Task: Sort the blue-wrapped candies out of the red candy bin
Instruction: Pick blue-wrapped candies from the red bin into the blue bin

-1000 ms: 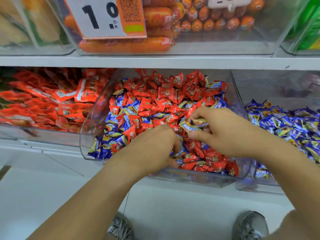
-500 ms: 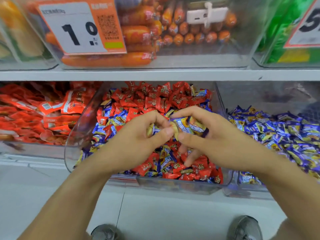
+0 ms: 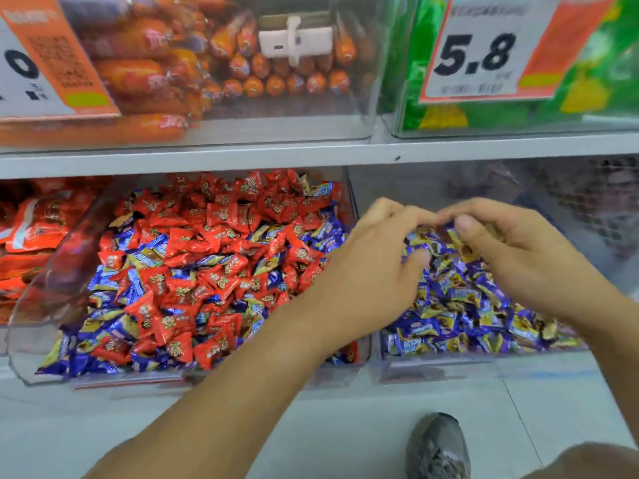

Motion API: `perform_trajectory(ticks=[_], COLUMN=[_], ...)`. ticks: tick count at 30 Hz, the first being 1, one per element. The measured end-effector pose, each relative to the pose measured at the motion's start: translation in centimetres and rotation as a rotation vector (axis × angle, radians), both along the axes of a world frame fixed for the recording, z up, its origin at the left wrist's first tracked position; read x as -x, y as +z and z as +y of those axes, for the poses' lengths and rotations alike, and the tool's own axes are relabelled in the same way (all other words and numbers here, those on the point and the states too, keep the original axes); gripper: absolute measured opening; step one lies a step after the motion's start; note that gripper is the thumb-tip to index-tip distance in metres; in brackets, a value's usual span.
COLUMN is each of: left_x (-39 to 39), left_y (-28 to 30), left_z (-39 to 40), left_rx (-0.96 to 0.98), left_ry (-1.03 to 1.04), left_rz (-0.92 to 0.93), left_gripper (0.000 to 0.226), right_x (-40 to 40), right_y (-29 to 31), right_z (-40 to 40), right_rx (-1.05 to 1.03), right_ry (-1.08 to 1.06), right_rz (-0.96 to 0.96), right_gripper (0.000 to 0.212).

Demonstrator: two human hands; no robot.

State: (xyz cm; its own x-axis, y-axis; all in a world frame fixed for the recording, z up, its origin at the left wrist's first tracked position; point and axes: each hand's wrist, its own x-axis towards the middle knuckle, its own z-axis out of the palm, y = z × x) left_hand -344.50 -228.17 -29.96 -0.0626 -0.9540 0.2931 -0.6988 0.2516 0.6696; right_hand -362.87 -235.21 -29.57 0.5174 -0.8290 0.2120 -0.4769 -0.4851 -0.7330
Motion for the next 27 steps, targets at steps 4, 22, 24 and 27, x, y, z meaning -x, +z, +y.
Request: perform_trajectory(ticks=[4, 22, 24, 27], left_x=[-2.0, -16.9, -17.2, -17.3], left_y=[0.2, -2.8, -2.8, -2.5], left_z=[-0.1, 5.6, 5.7, 6.1], left_rx=[0.137, -0.146, -0.156, -0.171], left_ry=[0.071, 0.308, 0.318, 0.348], left_rz=[-0.079, -0.536, -0.499, -0.466], left_gripper=[0.026, 0.040, 0.050, 0.052], right_x=[1.8, -18.3, -19.2, -19.9], right_y=[-0.4, 0.5, -0.4, -1.4], right_z=[-1.7, 0.8, 0.9, 0.9], right_rx=[0.111, 0.262, 0.210, 0.099], right_ry=[-0.133, 0.220, 0.278, 0.390], right_rz=[0.157, 0.868, 0.853, 0.670], right_gripper=[0.035, 0.062, 0.066, 0.060])
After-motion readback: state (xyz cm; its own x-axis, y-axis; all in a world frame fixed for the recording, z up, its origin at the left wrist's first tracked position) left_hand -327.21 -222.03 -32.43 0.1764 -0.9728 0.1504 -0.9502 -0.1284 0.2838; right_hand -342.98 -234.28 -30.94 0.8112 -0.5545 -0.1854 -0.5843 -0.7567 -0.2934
